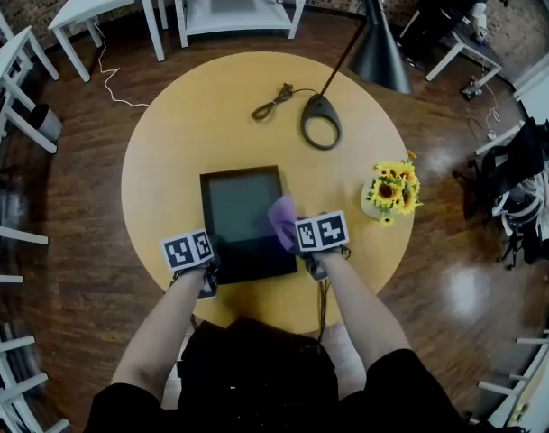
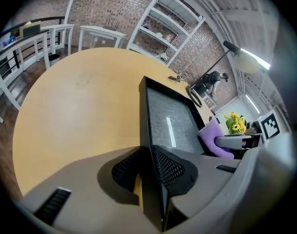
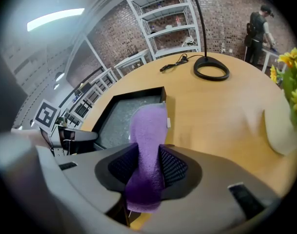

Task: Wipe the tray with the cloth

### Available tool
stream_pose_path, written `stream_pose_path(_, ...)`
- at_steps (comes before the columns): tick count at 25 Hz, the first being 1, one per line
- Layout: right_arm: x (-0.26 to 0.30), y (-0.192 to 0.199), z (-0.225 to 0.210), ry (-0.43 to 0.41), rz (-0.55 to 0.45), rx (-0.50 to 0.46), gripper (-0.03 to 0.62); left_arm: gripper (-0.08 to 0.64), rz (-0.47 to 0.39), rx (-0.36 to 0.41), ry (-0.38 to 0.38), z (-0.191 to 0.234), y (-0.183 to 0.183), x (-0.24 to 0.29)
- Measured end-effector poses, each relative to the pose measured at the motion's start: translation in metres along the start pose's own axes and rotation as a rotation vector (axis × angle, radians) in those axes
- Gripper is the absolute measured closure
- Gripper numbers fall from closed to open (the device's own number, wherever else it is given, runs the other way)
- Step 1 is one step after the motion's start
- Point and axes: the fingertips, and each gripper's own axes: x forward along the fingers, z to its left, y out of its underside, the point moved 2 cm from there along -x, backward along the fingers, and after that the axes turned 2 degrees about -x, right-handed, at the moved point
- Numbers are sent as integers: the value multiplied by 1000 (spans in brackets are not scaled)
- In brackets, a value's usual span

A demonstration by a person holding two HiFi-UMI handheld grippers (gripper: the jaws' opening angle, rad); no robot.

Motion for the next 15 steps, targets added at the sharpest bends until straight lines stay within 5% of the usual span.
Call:
stream_pose_path(9,-26,48,17,-19,-38,53,456,489,-12,-2,-4,3,-3,-2)
stream_pose_path(15,-35,76,25,40,-70,58,456,488,-14,20,2,2,-6,0)
